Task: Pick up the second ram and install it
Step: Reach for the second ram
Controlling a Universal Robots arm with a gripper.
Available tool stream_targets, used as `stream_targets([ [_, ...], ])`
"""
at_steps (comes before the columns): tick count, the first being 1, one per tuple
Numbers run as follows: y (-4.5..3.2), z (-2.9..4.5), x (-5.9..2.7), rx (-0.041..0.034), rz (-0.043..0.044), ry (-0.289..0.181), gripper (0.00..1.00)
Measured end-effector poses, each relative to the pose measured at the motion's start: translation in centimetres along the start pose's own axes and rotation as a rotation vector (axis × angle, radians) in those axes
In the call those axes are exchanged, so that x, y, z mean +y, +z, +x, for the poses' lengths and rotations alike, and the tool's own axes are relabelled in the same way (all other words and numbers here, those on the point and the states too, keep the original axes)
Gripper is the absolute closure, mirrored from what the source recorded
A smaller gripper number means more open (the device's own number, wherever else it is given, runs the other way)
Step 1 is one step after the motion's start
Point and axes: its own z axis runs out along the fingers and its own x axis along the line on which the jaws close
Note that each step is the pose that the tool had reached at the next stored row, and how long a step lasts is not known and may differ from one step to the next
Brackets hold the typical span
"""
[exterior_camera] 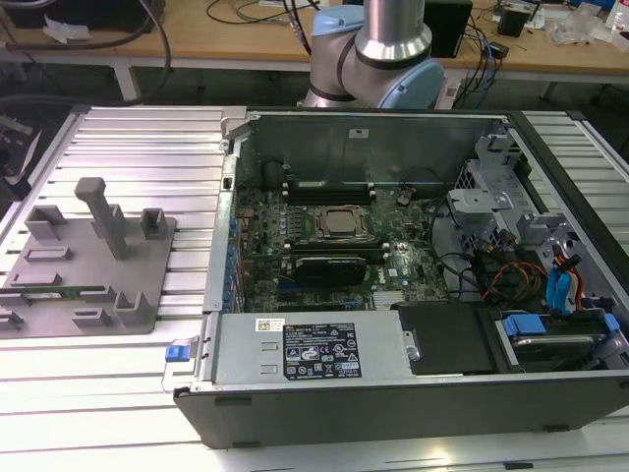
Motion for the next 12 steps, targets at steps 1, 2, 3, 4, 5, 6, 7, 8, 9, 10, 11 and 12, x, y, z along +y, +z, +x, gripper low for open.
stream_targets([
  [1,0.1,0.11,-0.04,0.0,-0.0001,0.0,0.92],
  [2,0.16,0.19,-0.06,0.0,-0.0001,0.0,0.92],
  [3,0.28,0.34,-0.11,0.0,0.0,0.0,0.92],
  [4,0.46,0.56,-0.19,0.0001,0.0,0.0,0.92],
  [5,0.6,0.78,-0.28,0.0,0.0,0.0,0.92],
  [6,0.71,0.95,-0.33,0.0,0.0,0.0,0.92],
  [7,0.8,1.07,-0.38,0.0,0.0,0.0,0.92],
  [8,0.87,1.15,-0.43,0.0,-0.0001,0.0,0.92],
  [9,1.0,1.28,-0.51,0.0,0.0,0.0,0.92],
  [10,1.06,1.38,-0.57,0.0,0.0,0.0,0.92],
  [11,1.11,1.45,-0.63,0.0,0.0,0.0,0.92],
  [12,1.18,1.55,-0.75,0.0,0.0,0.0,0.92],
])
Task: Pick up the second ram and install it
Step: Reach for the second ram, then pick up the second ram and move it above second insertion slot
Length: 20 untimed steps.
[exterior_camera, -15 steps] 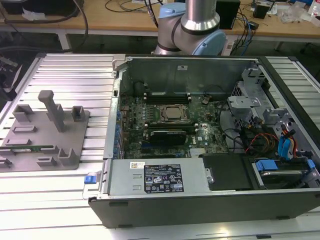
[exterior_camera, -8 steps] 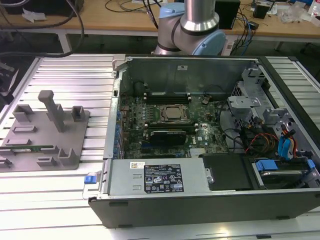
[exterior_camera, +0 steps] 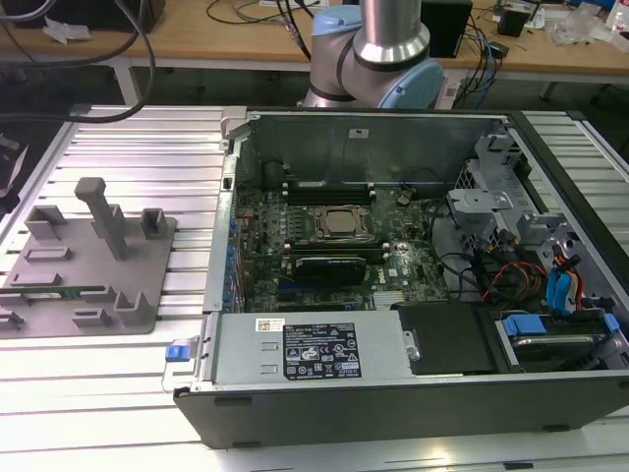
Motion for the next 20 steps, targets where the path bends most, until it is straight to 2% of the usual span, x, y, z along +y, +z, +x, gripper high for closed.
stream_targets([
  [2,0.1,0.15,-0.29,0.0001,0.0,0.0,0.92],
  [17,0.11,0.16,-0.36,0.0,0.0,0.0,0.92],
  [18,0.11,0.17,-0.36,0.0005,-0.0002,-0.007,0.92],
  [20,0.12,0.16,-0.36,0.0041,-0.002,-0.091,0.92],
])
